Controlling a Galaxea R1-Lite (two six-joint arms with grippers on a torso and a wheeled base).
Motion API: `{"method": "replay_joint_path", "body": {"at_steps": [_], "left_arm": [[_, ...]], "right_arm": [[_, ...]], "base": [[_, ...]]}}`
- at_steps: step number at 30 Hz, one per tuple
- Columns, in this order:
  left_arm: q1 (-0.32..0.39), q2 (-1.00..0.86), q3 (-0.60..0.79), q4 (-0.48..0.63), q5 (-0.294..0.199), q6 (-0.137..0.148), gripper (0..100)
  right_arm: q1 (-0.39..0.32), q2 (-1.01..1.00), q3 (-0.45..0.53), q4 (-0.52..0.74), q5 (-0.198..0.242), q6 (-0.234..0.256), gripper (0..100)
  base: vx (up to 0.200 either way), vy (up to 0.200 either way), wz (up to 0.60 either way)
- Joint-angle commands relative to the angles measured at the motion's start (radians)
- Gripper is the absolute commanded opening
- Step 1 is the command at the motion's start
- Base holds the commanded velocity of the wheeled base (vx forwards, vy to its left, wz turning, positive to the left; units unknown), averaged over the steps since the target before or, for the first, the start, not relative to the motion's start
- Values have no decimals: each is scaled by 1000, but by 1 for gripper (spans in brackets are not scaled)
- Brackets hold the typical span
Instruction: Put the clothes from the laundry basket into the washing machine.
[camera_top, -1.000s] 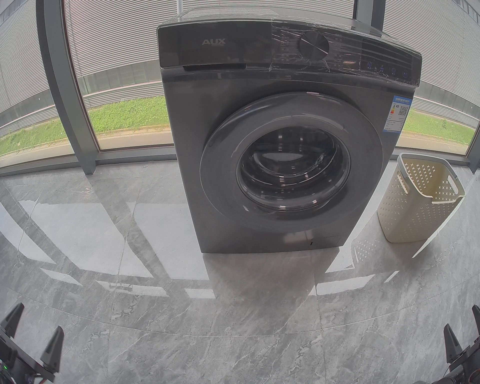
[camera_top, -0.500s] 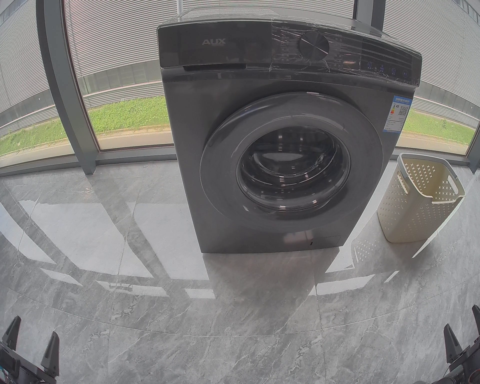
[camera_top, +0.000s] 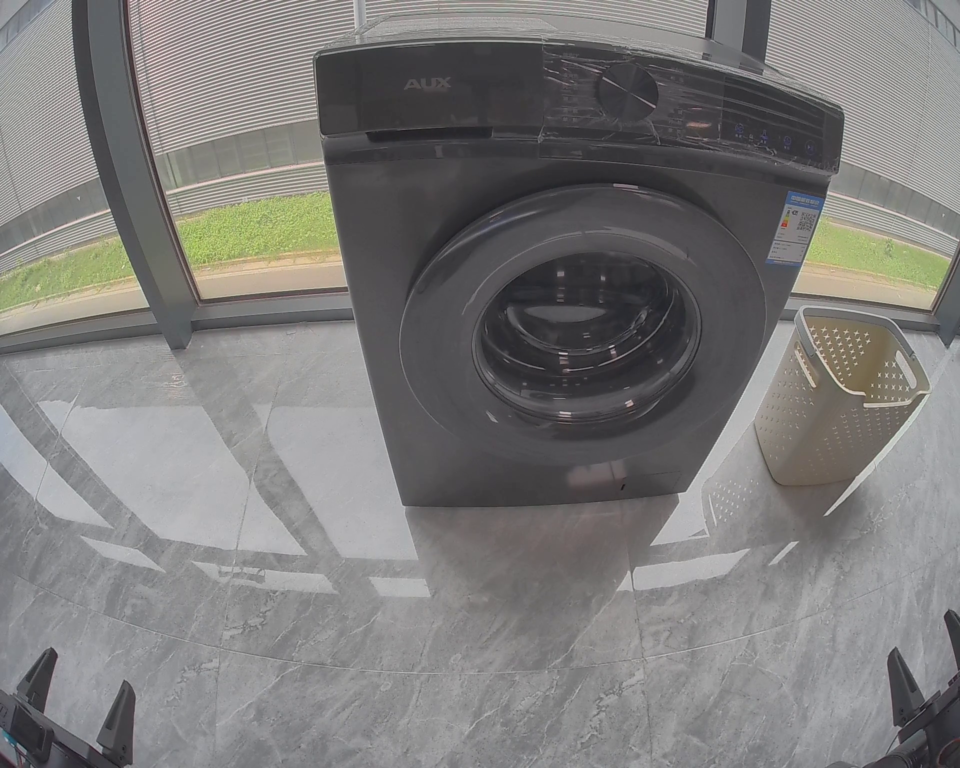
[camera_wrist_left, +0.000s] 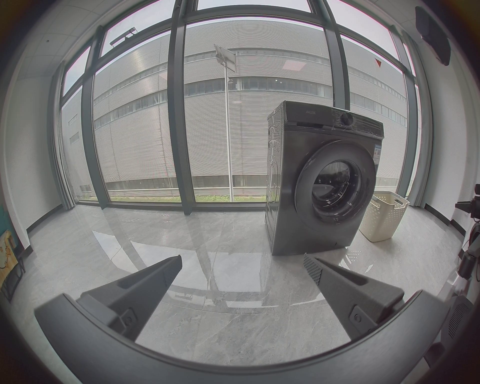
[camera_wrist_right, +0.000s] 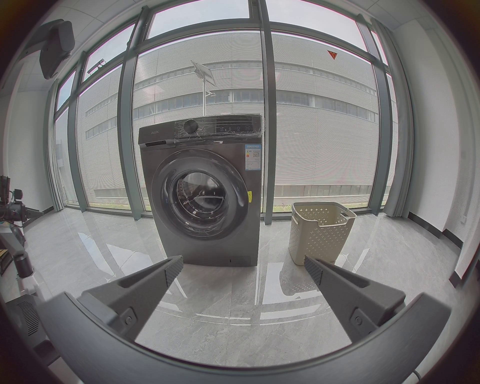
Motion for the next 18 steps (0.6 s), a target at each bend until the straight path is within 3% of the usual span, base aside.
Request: {"method": "replay_joint_path", "body": {"at_steps": [1, 18], "left_arm": [[0, 6, 14, 0, 0, 0, 100], [-1, 6, 14, 0, 3, -7, 100]], "right_arm": [[0, -4, 18, -1, 1, -1, 100], [-1, -4, 18, -1, 1, -1, 100]], "base": [[0, 0, 0], [0, -188, 0]]}}
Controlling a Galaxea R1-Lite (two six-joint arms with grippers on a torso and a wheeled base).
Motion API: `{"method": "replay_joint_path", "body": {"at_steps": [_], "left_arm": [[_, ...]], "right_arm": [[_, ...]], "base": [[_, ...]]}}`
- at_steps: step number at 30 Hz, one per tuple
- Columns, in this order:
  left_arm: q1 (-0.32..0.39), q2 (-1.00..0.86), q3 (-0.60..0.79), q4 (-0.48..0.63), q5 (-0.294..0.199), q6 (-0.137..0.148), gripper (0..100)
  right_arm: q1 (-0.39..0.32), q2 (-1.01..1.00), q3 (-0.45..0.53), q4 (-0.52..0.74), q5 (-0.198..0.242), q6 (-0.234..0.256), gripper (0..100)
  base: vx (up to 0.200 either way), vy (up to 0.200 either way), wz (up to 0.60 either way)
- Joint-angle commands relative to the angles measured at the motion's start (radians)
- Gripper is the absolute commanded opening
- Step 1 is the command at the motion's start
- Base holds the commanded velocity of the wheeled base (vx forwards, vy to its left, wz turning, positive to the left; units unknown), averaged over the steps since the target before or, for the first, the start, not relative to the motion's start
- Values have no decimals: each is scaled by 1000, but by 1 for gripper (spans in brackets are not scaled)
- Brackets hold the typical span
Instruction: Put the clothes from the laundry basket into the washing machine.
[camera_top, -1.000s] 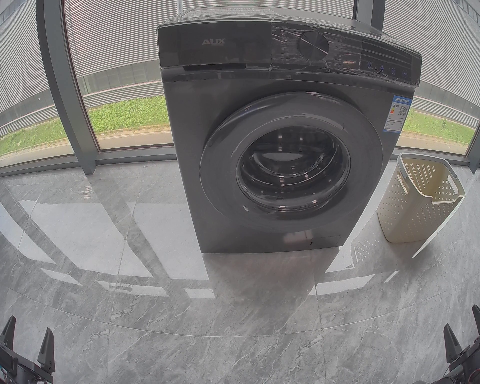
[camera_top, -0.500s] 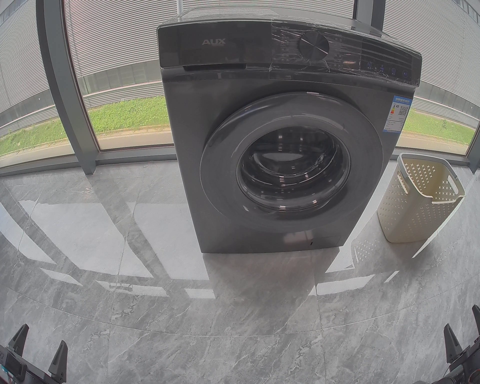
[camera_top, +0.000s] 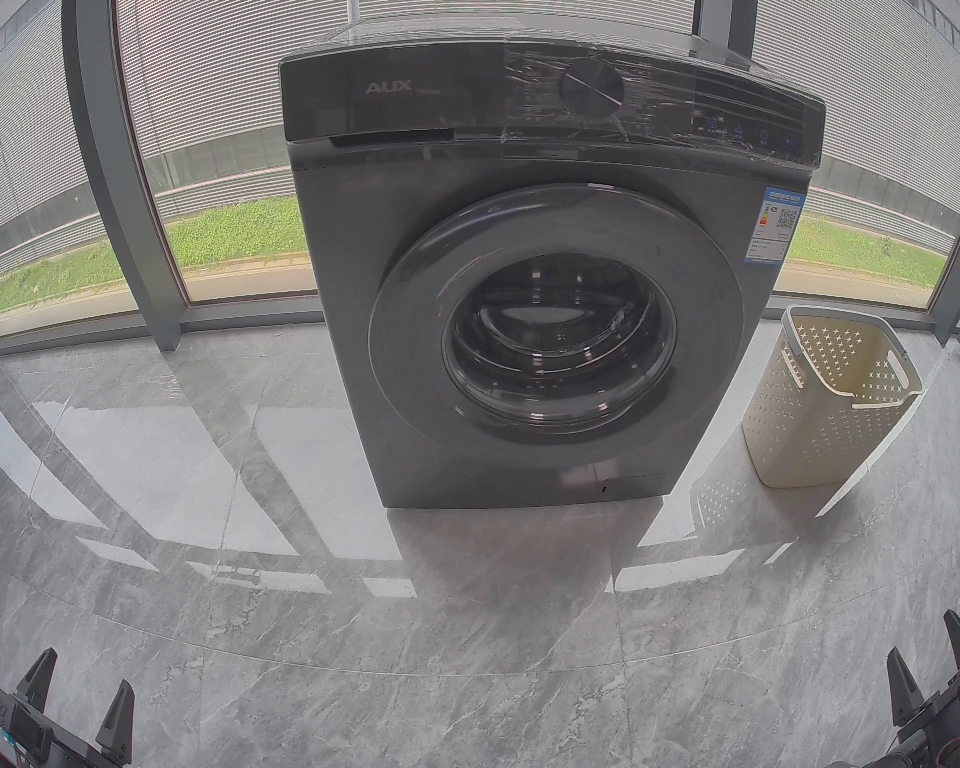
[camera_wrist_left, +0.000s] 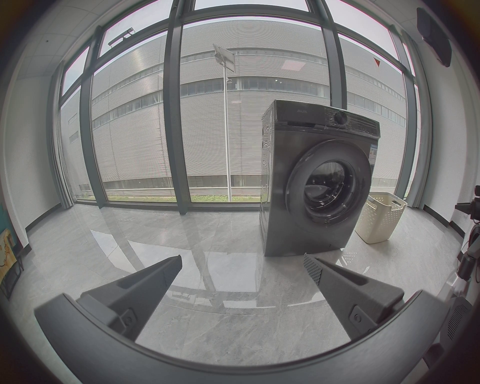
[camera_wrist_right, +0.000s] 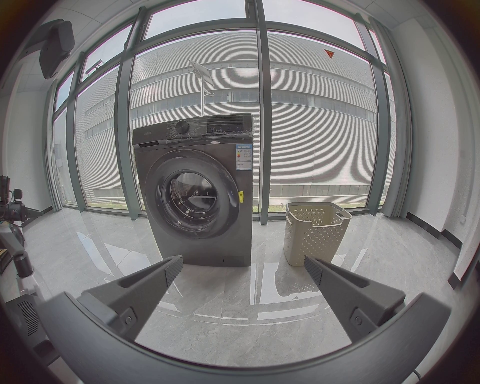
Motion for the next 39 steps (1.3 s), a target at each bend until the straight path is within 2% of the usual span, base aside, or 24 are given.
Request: {"method": "replay_joint_path", "body": {"at_steps": [1, 15, 16, 19, 32, 34, 35, 36, 37, 39], "left_arm": [[0, 5, 15, 0, 0, 0, 100], [0, 5, 15, 0, 8, -8, 100], [0, 5, 15, 0, 8, -11, 100], [0, 5, 13, 0, 12, -19, 100], [0, 5, 15, 2, 12, -19, 100], [0, 5, 15, 0, 12, -19, 100], [0, 7, 15, 0, 12, -19, 100], [0, 5, 13, 0, 12, -19, 100], [0, 5, 13, 0, 12, -17, 100], [0, 5, 13, 0, 12, -14, 100]], "right_arm": [[1, -4, 18, -1, 0, -1, 100], [1, -4, 18, 2, 3, 0, 100], [-1, -4, 18, 1, 2, 4, 0], [1, -4, 18, 1, 5, -1, 0], [-2, -12, 18, -11, 25, 2, 0], [-4, -4, -53, -37, 31, 23, 0], [-7, 21, -166, -40, 31, 51, 0], [-5, 30, -192, -39, 32, 56, 0], [4, 117, -294, -25, 69, 92, 0], [35, 189, -295, -4, 166, 149, 0]], "base": [[0, -200, 0], [14, -14, 0], [200, 0, 0], [200, 0, 0], [200, 0, 0], [0, 0, 0], [0, 0, 0], [0, 0, 0], [0, 0, 0], [0, 0, 0]]}}
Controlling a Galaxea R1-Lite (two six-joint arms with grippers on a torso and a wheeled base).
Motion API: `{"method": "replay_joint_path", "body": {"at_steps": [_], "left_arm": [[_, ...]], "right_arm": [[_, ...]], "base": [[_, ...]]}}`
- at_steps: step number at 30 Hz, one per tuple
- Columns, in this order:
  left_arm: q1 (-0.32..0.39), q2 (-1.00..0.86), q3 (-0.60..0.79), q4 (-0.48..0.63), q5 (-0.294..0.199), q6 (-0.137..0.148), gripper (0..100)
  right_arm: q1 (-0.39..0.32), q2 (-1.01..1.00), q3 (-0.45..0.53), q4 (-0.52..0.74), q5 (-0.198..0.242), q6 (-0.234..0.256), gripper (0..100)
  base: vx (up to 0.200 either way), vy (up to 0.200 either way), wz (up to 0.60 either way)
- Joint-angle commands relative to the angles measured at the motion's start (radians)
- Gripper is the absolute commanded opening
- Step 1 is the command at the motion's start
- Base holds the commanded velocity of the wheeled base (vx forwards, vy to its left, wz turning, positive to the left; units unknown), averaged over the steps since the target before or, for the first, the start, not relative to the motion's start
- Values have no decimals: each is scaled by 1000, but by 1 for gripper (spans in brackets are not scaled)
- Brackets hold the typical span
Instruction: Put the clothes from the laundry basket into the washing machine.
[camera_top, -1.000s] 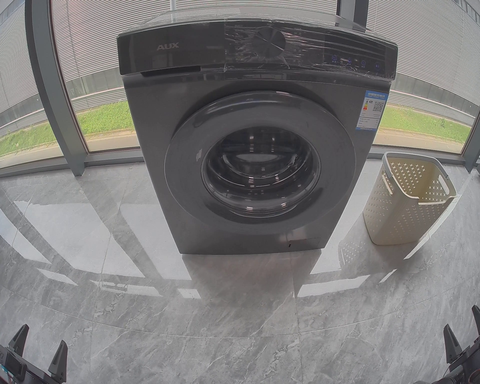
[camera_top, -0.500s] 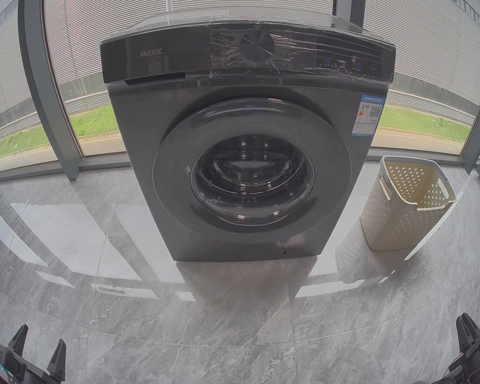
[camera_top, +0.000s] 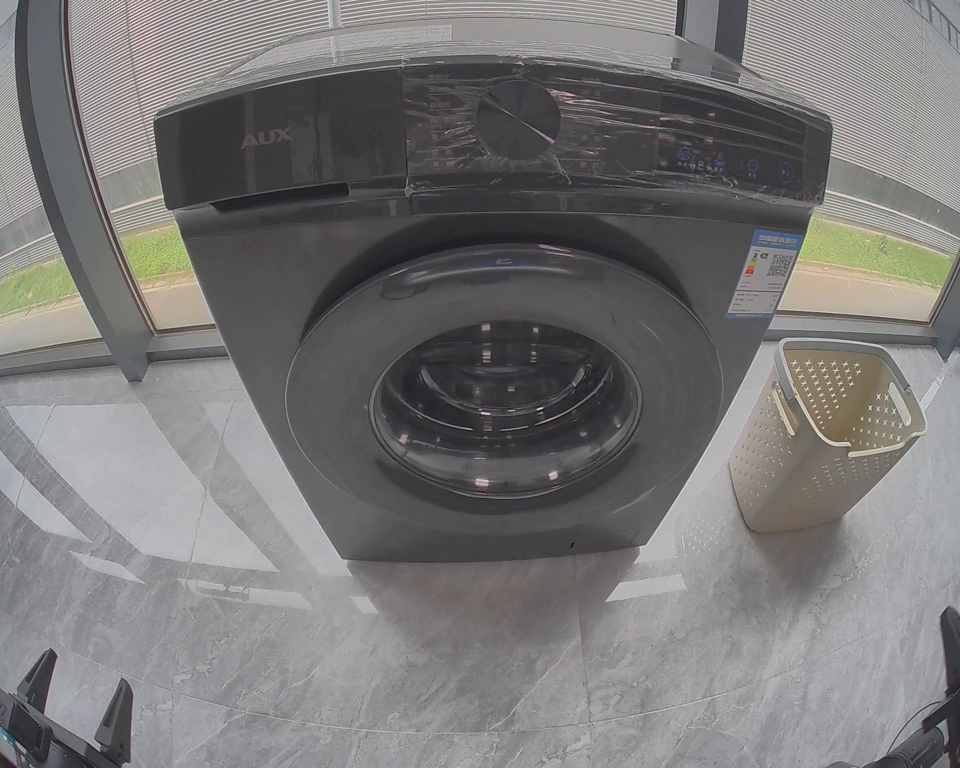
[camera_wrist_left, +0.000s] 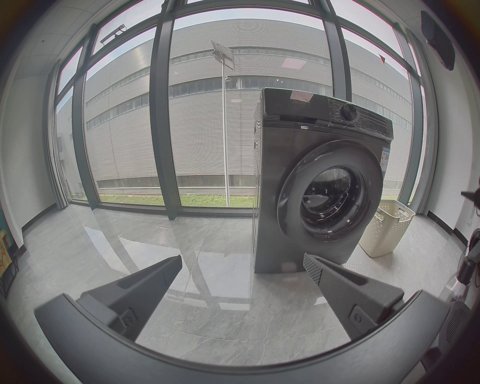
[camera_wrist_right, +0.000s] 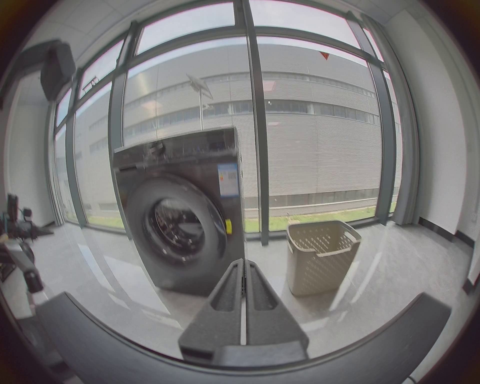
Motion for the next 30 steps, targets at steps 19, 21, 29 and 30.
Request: {"method": "replay_joint_path", "body": {"at_steps": [19, 21, 29, 30], "left_arm": [[0, 3, 13, 0, 0, 8, 100], [0, 3, 13, 0, 0, 8, 100], [0, 5, 13, 0, 0, 5, 100], [0, 3, 14, 0, 0, 5, 100]], "right_arm": [[349, 1090, -61, -673, 265, 270, 0], [363, 1142, -64, -718, 265, 265, 0], [368, 1314, -103, -845, 254, 224, 0], [369, 1328, -109, -850, 252, 219, 0]], "base": [[21, 0, 0], [200, 0, 0], [200, 0, 0], [0, 0, 0]]}}
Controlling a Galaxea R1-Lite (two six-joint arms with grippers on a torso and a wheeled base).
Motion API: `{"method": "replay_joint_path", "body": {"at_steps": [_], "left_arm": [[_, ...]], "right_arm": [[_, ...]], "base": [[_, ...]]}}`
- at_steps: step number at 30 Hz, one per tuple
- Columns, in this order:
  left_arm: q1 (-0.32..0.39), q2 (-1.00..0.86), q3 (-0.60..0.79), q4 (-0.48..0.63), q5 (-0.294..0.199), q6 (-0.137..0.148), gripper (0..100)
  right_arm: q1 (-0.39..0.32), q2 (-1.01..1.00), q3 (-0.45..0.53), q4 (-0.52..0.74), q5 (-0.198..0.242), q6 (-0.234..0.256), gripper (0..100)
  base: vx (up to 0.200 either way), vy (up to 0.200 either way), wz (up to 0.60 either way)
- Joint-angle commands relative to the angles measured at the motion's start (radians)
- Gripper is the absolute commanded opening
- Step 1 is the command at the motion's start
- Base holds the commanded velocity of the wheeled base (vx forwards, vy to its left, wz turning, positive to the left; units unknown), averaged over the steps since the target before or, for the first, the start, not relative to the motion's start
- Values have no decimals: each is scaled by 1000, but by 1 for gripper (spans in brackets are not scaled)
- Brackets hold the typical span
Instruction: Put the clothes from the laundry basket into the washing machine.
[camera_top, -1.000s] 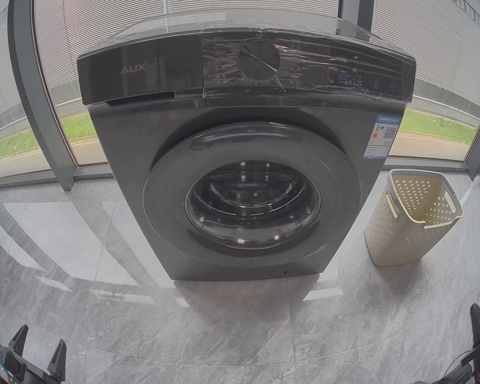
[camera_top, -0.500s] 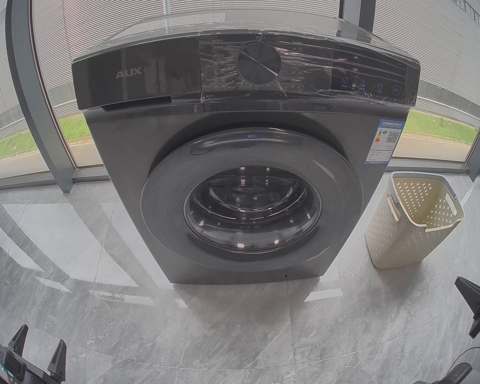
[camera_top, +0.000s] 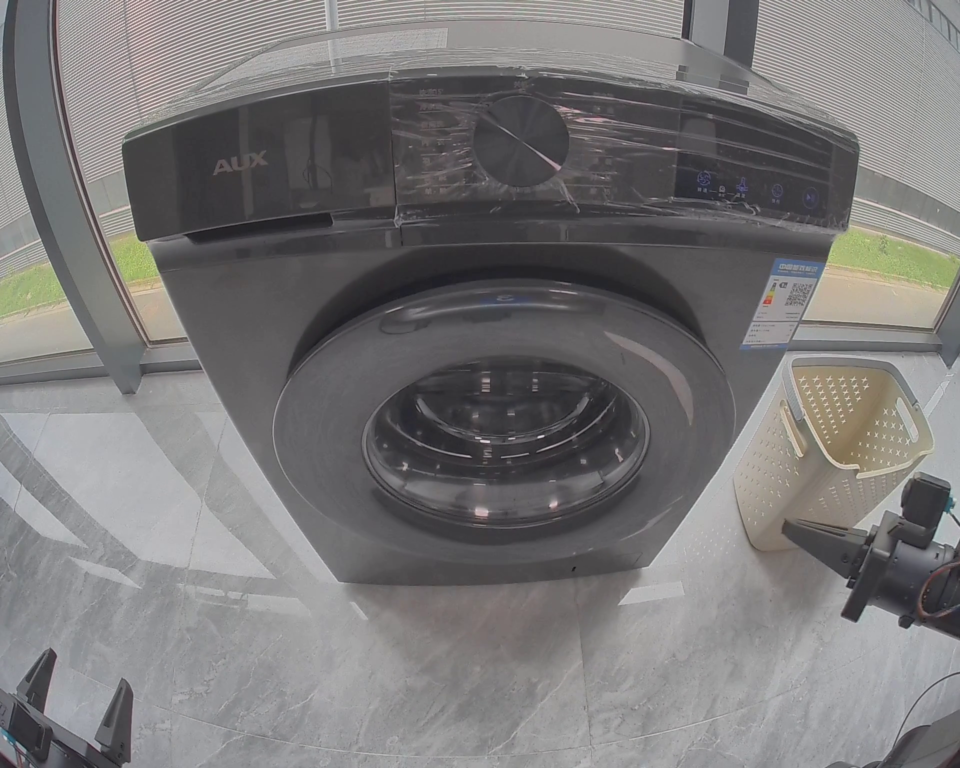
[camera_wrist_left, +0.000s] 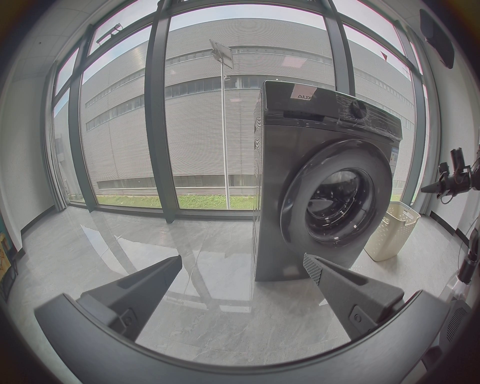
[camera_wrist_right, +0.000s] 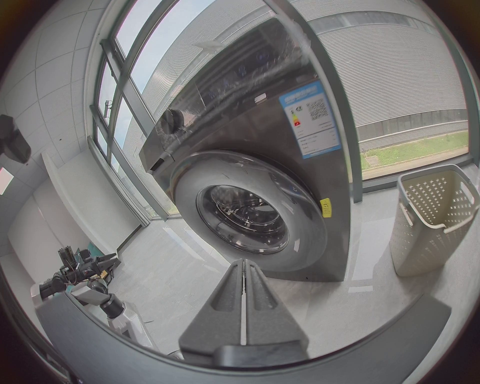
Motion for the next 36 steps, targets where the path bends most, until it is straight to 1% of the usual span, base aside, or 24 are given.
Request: {"method": "replay_joint_path", "body": {"at_steps": [1, 3, 6, 12, 15, 17, 23, 30, 32, 34, 36], "left_arm": [[0, 3, 13, 0, 0, -4, 100], [0, 2, 13, 0, 0, -5, 100], [0, 2, 13, 0, 0, -5, 100], [0, 2, 15, 0, 0, -7, 100], [0, 2, 13, 0, 0, -4, 100], [0, 2, 13, 0, 0, -4, 100], [0, 2, 13, 0, 0, -5, 100], [0, 2, 13, 0, 0, -7, 100], [0, 3, 15, 0, 0, -7, 100], [0, 3, 15, 0, 0, -7, 100], [0, 2, 13, 0, 0, -7, 100]], "right_arm": [[38, 200, -22, -49, -4, -21, 0], [49, 223, -28, -52, -29, -42, 0], [52, 249, -66, -53, -59, -44, 0], [47, 258, -149, -52, -75, -45, 0], [47, 283, -183, -52, -122, -44, 0], [52, 292, -201, -52, -139, -42, 0], [53, 308, -227, -53, -144, -42, 0], [43, 324, -260, -53, -145, -42, 0], [40, 327, -272, -55, -151, -41, 0], [41, 332, -277, -85, -170, -39, 0], [41, 338, -277, -108, -176, -38, 0]], "base": [[0, 0, 0], [0, 0, 0], [0, 0, 0], [0, 0, 0], [0, 0, 0], [0, 0, 0], [200, 0, 0], [0, 0, 0], [0, 0, 0], [0, 0, 0], [0, 0, 0]]}}
